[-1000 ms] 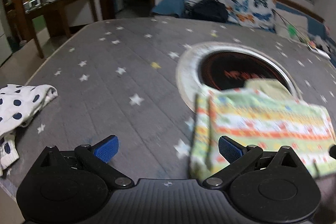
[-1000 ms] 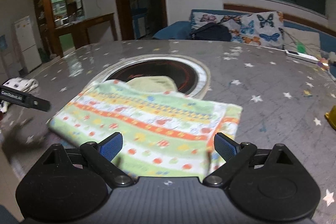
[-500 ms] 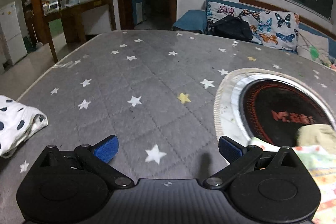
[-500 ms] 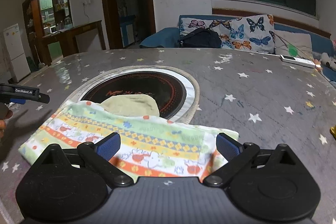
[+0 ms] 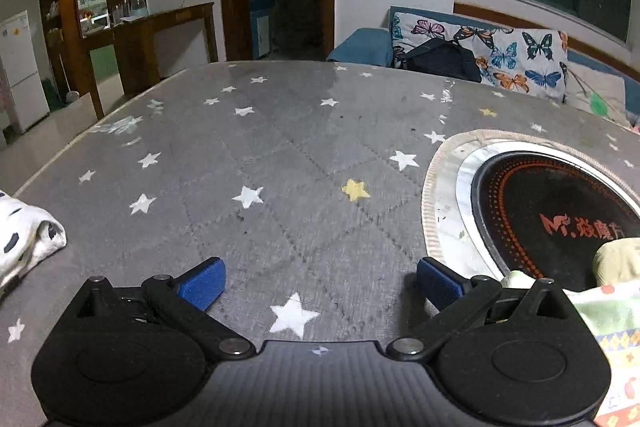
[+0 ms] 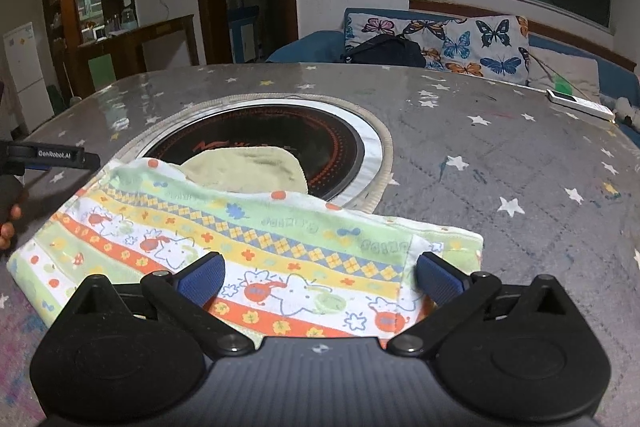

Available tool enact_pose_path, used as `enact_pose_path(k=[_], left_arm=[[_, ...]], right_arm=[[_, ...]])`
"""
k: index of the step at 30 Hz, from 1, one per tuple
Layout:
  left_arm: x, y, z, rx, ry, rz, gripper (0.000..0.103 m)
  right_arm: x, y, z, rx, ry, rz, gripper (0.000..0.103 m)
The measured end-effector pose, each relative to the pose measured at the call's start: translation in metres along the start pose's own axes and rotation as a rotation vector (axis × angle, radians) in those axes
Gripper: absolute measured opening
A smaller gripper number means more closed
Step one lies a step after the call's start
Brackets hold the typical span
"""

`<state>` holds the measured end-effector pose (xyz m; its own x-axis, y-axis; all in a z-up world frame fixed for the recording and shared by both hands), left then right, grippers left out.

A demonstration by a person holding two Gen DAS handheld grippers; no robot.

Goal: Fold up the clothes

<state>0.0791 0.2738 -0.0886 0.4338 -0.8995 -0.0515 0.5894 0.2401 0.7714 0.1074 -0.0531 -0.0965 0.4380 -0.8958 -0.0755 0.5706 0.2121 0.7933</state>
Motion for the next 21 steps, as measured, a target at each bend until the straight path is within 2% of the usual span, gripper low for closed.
enact_pose_path(k=[8, 12, 13, 21], left_arm=[[0.000, 0.000, -0.001, 0.003, -0.004, 0.004, 0.103], [-0.017, -0.003, 0.002, 0.001, -0.007, 0.009, 0.103], [-0.006, 0.000, 0.000, 0.002, -0.005, 0.005, 0.103], [-0.013, -0.002, 0.000, 0.002, -0.006, 0.005, 0.103]], right_arm=[[-0.002, -0.001, 0.001, -0.001, -0.011, 0.017, 0.103], [-0.003, -0.002, 0.001, -0.001, -0.008, 0.014, 0.103], [-0.004, -0.002, 0.001, -0.002, -0.008, 0.014, 0.103], [-0.007, -0.001, 0.001, -0.003, -0.010, 0.017, 0.103]])
Point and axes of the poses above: each gripper's, at about its wrist camera, not at the fingertips, and z roughly against the way its jaws point, x to its right, y to its top, the point moved 10 cm from there along -z, roughly the way its jaws point, and after that the axes turned 2 degrees about -z, right-handed, at the moved point
